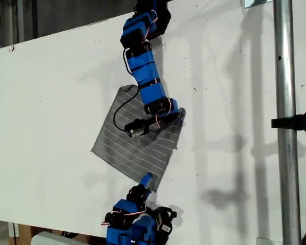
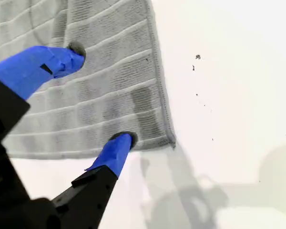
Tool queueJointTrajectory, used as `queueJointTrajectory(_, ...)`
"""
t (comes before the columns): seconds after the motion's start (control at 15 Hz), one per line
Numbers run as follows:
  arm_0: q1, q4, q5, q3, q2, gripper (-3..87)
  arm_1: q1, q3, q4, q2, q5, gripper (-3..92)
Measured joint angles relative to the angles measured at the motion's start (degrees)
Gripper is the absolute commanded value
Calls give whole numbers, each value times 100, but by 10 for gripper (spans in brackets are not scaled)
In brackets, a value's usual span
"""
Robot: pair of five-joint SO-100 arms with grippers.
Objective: Grasp corners of a towel and fold twice.
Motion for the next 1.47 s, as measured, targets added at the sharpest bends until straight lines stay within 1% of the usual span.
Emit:
queueJointTrajectory(0.07, -44, -246, -44, 79, -325, 291, 0, 0, 0, 9, 0, -3)
queueJointTrajectory(0.13, -88, -316, -88, 105, -642, 287, 0, 0, 0, 9, 0, -3)
queueJointTrajectory(0.2, -141, -527, -123, 114, -923, 285, 0, 0, 0, 9, 0, -3)
queueJointTrajectory(0.4, -431, -721, -105, 237, -1433, 275, 0, 9, 0, 9, 0, -3)
queueJointTrajectory(0.53, -466, -1055, -105, 264, -1802, 261, 0, 9, 0, 18, 0, -3)
queueJointTrajectory(0.6, -448, -1195, -167, 255, -2065, 230, 0, 9, 0, 18, 0, -3)
queueJointTrajectory(0.67, -360, -1301, -141, 167, -2294, 179, 0, 9, 0, 18, 0, -3)
queueJointTrajectory(0.73, -246, -1459, -185, 44, -2452, 72, 0, 9, 0, 18, 0, -3)
queueJointTrajectory(0.8, -167, -1600, -211, -62, -2584, 6, 0, 9, 0, 18, 0, -3)
queueJointTrajectory(0.87, -88, -1767, -193, -123, -2672, -4, 0, 9, 0, 18, 0, -3)
queueJointTrajectory(1.07, 185, -1978, -431, -167, -2628, -5, 0, 35, 44, 62, 0, -3)
queueJointTrajectory(1.2, 431, -1907, -519, -176, -2338, -5, 0, 141, 97, 167, 0, -3)
queueJointTrajectory(1.27, 589, -1723, -606, -352, -2312, -6, -18, 167, 176, 202, 0, -3)
queueJointTrajectory(1.33, 703, -1318, -747, -694, -2312, -6, -53, 185, 264, 237, 0, -3)
queueJointTrajectory(1.47, 1072, -835, -967, -1327, -2312, -6, -255, 246, 519, 360, 97, -3)
